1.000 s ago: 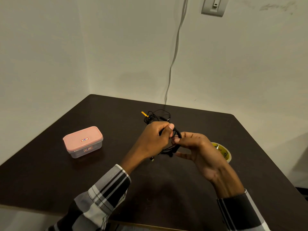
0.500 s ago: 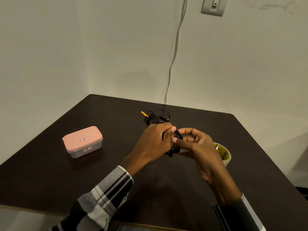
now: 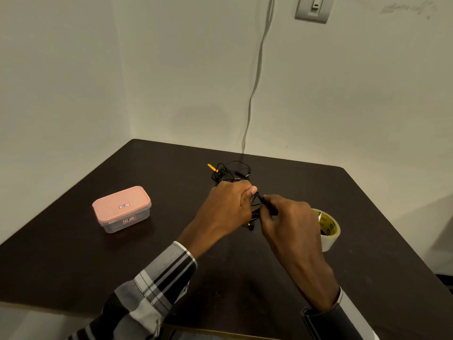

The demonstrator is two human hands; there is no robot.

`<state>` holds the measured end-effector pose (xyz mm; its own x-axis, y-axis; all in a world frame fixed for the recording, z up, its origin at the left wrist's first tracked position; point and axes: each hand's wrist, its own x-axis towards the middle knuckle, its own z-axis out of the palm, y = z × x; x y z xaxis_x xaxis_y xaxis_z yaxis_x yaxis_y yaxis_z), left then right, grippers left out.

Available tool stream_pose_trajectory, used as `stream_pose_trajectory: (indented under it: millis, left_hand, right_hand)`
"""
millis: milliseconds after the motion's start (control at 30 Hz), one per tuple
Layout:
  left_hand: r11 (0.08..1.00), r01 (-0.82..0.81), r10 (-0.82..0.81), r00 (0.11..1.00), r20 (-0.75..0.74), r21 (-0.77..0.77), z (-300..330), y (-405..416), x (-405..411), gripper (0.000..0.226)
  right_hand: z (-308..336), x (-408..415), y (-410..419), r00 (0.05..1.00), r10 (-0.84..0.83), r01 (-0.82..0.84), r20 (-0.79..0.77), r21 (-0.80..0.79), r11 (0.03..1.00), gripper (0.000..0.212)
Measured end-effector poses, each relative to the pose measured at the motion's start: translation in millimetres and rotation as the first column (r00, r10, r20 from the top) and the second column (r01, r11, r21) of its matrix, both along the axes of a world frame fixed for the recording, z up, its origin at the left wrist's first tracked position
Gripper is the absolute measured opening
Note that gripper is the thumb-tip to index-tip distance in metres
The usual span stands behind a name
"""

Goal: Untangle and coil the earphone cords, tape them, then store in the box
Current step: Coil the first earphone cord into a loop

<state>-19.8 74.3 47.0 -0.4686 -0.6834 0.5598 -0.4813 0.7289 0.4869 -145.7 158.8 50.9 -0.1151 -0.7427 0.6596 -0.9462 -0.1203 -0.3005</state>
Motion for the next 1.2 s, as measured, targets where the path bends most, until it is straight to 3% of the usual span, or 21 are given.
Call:
stream_pose_trajectory:
  millis: [233, 367, 467, 567, 667, 767, 833, 1000, 1133, 1200]
  left_hand:
    - [0.992, -0.027, 0.033, 0.999, -0.042, 0.124, 5, -4, 5, 0.037]
    - [0.990, -0.032, 0.035, 0.999, -0.024, 0.141, 5, -7, 7, 0.038]
    - [0.991, -0.035, 0.034, 0.999, 0.008, 0.130, 2, -9, 6, 0.040]
    - [0.995, -0.021, 0.017, 0.999, 0.046, 0.099, 0, -13, 7, 0.040]
    - [0.997, -0.014, 0.012, 1.000, 0.028, 0.082, 0, -18, 14, 0.038]
    - [0.998, -0.004, 0.004, 1.000, -0.004, 0.067, 0, -21, 19, 0.037]
    - [0.998, 0.004, -0.003, 1.000, -0.017, 0.060, 0, -23, 19, 0.037]
    - [0.999, 0.029, -0.027, 0.997, -0.073, 0.025, 3, -28, 19, 0.039]
    - [0.999, 0.035, -0.035, 0.995, -0.097, -0.001, 5, -30, 20, 0.040]
    - [0.999, 0.047, -0.049, 0.994, -0.096, -0.026, 5, -29, 19, 0.038]
  right_hand:
    - [0, -2, -2, 0.948, 0.012, -0.033, -0.317, -0.060, 0.998, 0.039]
    - [0, -7, -8, 0.917, 0.002, -0.005, -0.399, -0.006, 1.000, 0.038]
    - [8, 2, -11, 0.905, 0.010, 0.055, -0.425, 0.140, 0.989, 0.027]
    - [18, -1, -18, 0.955, 0.064, 0.026, -0.290, 0.296, 0.955, 0.016]
    - [25, -12, -24, 0.990, 0.092, -0.121, 0.111, 0.296, 0.948, 0.007]
    - [34, -17, -26, 0.825, 0.086, -0.310, 0.558, 0.321, 0.895, 0.005]
    - [42, -17, -24, 0.671, 0.082, -0.429, 0.737, 0.295, 0.854, 0.006]
    - [45, -19, -26, 0.364, 0.066, -0.579, 0.929, 0.170, 0.798, 0.020]
    - [44, -20, -26, 0.072, 0.006, -0.628, 0.997, 0.041, 0.777, 0.022]
    - [43, -17, -27, 0.051, 0.004, -0.592, 0.999, 0.027, 0.805, 0.017]
